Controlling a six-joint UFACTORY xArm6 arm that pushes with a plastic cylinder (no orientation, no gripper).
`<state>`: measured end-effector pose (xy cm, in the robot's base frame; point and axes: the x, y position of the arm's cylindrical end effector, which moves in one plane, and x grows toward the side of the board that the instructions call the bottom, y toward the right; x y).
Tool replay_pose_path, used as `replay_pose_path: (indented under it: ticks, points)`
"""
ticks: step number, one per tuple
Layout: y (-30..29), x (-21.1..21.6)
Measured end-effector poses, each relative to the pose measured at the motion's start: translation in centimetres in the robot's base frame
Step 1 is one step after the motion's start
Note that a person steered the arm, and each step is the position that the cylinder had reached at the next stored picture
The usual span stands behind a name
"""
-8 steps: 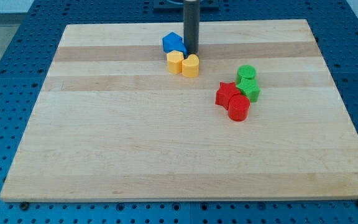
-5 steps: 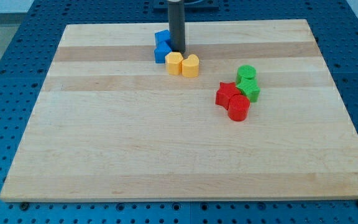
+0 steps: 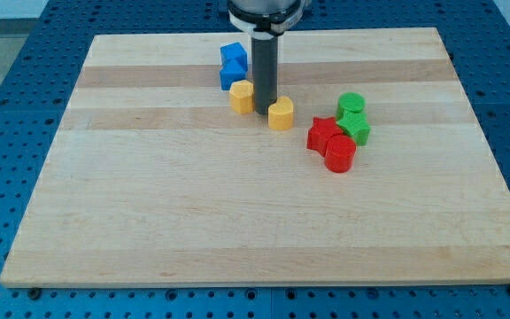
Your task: Add the yellow blocks into the group of blocks
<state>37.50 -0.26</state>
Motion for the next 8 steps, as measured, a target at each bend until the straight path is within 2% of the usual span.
replay_pose_path:
  ticks: [4,6,7,8]
  points:
    - [2.1,3.1]
    - [1.8,-4.6]
    - [-0.4,-7.1]
    - [-4.3,-7.3]
